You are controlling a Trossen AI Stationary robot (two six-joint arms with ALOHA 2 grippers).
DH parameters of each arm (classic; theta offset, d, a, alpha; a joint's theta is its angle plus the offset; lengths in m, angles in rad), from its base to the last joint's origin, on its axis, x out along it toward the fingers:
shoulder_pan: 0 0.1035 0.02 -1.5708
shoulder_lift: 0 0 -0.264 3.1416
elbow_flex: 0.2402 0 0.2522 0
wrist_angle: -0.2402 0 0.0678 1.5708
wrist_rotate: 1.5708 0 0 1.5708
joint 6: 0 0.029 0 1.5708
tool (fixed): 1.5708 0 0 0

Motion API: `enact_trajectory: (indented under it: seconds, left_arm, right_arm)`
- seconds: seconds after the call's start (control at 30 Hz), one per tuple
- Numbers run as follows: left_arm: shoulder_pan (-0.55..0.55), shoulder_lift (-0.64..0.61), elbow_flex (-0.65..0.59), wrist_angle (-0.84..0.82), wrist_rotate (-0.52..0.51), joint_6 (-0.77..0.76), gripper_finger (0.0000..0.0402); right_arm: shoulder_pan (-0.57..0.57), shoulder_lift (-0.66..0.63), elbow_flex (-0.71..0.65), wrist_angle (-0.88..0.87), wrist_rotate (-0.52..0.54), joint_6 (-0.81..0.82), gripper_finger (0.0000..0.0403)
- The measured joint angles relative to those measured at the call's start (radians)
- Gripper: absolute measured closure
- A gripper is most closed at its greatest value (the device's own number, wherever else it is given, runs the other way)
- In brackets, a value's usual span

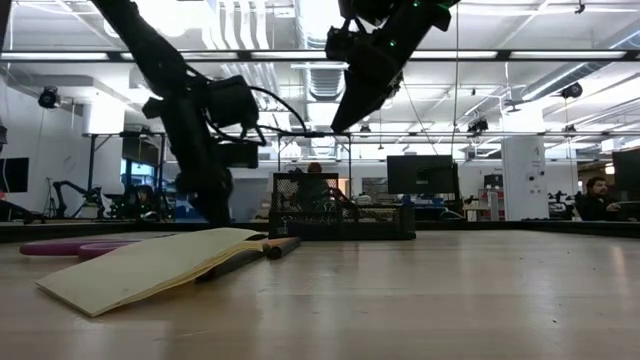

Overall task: Pick and place office supplies into organizer
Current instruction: Put the top black pen into the black desk organizer

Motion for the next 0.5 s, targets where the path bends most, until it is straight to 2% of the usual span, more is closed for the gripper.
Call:
enact_trajectory:
  seconds: [0.17,0.2,0.33,0.43,0.5]
  left_arm:
    - [-0.063,-0.043,-0.008,-0.075,0.171,0.001,0.0396]
    - [-0.071,-0.058,-0.012,-0.098,0.179,0.001,0.0396]
    - [-0.096,-0.116,-0.027,-0.152,0.12,-0.008,0.0396]
    - [-0.095,-0.197,-0.029,-0.143,0.061,-0.064,0.0396]
    - [-0.091,-0.253,-0.032,-0.149,0.057,-0.085,0.0396]
  right_arm:
    - [0.0,0.0,0.0,-0.01,-0.003,-0.007,0.0223]
    - [0.001,0.0,0.0,-0.01,-0.008,-0.02,0.0223]
    - [0.003,0.0,0.0,-0.009,-0.059,-0.101,0.0223]
    - [0.003,0.008,0.0,0.003,-0.09,-0.183,0.0223]
    - [0.002,0.029,0.003,0.022,-0.12,-0.225,0.0223]
